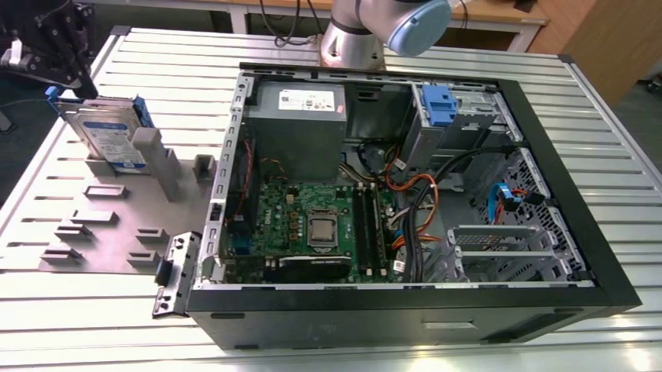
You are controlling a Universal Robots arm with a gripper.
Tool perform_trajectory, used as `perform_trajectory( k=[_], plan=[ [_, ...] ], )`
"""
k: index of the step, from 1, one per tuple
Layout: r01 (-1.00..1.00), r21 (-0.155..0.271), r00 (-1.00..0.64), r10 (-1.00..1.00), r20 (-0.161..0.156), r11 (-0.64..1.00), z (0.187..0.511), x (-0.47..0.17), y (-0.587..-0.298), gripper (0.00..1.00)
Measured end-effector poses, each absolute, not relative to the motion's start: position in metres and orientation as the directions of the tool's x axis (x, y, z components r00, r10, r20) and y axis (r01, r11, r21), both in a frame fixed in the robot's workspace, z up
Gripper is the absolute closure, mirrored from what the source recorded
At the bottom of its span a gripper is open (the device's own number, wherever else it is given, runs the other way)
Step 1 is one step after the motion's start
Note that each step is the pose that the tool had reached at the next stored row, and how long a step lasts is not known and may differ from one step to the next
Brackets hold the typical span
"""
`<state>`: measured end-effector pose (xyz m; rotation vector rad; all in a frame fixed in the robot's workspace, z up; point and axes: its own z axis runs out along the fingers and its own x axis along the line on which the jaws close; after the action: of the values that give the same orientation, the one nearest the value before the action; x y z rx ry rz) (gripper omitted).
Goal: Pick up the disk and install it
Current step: 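Pick up the disk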
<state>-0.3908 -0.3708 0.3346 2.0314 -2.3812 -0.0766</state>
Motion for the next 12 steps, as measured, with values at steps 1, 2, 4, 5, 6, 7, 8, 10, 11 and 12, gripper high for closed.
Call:
perform_trajectory(
  k=[1, 2, 4, 5, 6, 7, 8, 10, 11, 12],
  plan=[
    [-0.987, 0.044, -0.158, -0.987, -0.024, 0.157, 0.3346, -0.3894, -0.3708, 0.89],
    [-0.987, 0.044, -0.158, -0.987, -0.024, 0.157, 0.3345, -0.3885, -0.3707, 0.89],
    [-0.987, 0.044, -0.158, -0.987, -0.024, 0.157, 0.3344, -0.3882, -0.3707, 0.89],
    [-0.987, 0.044, -0.158, -0.987, -0.024, 0.157, 0.3344, -0.3882, -0.3707, 0.89],
    [-0.987, 0.044, -0.158, -0.987, -0.024, 0.157, 0.3344, -0.3881, -0.3708, 0.89],
    [-0.987, 0.044, -0.158, -0.987, -0.024, 0.157, 0.3345, -0.388, -0.3708, 0.89],
    [-0.987, 0.044, -0.158, -0.987, -0.024, 0.157, 0.3345, -0.388, -0.3707, 0.89],
    [-0.987, 0.044, -0.158, -0.987, -0.024, 0.157, 0.3344, -0.388, -0.3707, 0.89],
    [-0.987, 0.044, -0.158, -0.987, -0.024, 0.157, 0.3345, -0.388, -0.3707, 0.83],
    [-0.987, 0.044, -0.158, -0.987, -0.024, 0.157, 0.3345, -0.3879, -0.3708, 0.83]
  ],
)
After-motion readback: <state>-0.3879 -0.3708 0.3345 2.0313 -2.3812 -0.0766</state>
